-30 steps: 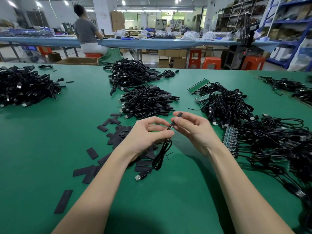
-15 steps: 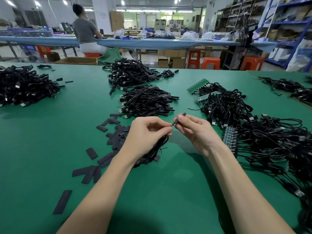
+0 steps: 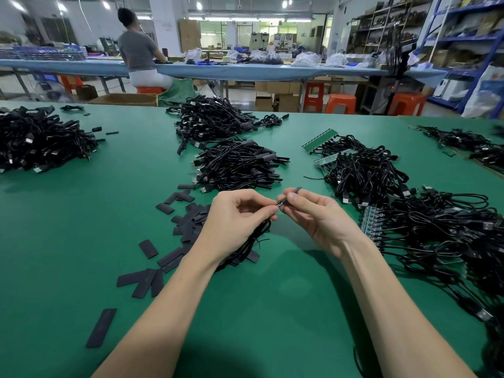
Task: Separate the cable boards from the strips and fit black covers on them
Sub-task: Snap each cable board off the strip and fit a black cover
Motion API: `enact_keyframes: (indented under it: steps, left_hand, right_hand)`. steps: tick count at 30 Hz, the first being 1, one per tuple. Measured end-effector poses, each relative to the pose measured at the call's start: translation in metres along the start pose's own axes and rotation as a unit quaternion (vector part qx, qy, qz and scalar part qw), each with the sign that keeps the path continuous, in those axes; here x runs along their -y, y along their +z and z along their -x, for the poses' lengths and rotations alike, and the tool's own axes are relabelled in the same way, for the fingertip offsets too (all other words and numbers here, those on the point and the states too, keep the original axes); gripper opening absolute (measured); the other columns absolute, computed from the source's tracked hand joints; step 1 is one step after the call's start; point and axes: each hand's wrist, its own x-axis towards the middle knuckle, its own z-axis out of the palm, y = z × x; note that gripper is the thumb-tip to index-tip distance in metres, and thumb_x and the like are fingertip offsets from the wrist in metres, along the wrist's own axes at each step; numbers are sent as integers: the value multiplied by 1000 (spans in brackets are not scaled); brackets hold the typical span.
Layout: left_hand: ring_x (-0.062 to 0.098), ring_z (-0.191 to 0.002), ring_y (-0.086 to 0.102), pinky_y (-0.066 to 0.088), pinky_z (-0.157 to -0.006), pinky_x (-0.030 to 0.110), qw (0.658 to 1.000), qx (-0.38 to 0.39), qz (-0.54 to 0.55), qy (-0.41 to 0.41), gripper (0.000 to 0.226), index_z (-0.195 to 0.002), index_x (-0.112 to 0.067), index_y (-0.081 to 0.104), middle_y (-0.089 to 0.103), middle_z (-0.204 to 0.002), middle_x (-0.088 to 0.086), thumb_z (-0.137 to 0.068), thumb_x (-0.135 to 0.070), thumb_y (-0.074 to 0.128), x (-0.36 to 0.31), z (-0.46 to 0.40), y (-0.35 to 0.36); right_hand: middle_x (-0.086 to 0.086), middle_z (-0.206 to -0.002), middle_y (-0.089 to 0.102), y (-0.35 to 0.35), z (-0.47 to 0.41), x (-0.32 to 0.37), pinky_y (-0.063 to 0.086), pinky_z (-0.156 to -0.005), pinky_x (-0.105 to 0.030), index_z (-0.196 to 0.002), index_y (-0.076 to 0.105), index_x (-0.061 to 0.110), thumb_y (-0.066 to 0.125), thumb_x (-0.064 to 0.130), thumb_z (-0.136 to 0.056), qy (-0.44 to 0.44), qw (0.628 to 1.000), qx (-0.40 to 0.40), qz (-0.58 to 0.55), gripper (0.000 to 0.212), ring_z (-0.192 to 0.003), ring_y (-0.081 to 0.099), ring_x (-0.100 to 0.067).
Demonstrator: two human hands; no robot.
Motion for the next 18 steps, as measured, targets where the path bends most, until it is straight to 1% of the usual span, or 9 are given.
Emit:
enact_keyframes:
  steps: [2,7,11,13,15,18]
  left_hand:
    - [15,-74,76,56,-69,18,1000,-1,-5,-1,5,-86,-5,77,78,-80,4,-83,-1,80,0,0,0]
    - [17,-76,76,56,-68,19,1000,3,-28,0,6,-84,-10,77,78,-79,3,-84,-4,79,1,0,-1]
    - [17,-76,76,57,-69,20,1000,7,-29,4,6,-84,-10,78,78,-79,3,-84,-4,80,1,0,-3]
    - [16,-76,76,57,-69,20,1000,9,-26,4,6,-84,-9,78,78,-79,3,-83,-3,80,1,1,-3]
    - [18,-77,77,59,-72,23,1000,9,-17,8,7,-83,-10,78,78,-81,4,-83,-3,80,2,1,-2]
    - [20,-77,77,60,-74,26,1000,11,-2,9,8,-83,-11,78,78,-85,2,-83,-3,80,2,1,-2]
  right_hand:
    - [-14,-93,76,0,0,1,57,-71,-17,-88,77,3,78,8,-71,3,1000,-4,7,18,-80,75,-17]
    - [-13,-92,76,5,-1,-5,57,-70,-16,-80,80,7,75,7,-74,-3,1000,-16,-14,8,-79,74,-15]
    - [-13,-94,76,4,-1,-6,57,-71,-17,-85,79,5,75,8,-75,-3,1000,-10,-10,11,-81,74,-15]
    - [-13,-94,77,3,-1,-6,57,-72,-17,-84,79,6,75,8,-75,0,1000,-6,-6,10,-82,74,-15]
    - [-12,-94,77,3,-1,-6,57,-72,-16,-85,79,6,75,8,-74,2,1000,-1,0,11,-82,74,-14]
    - [-12,-94,77,4,-1,-9,57,-72,-16,-93,75,1,74,8,-75,9,1000,10,7,19,-82,74,-13]
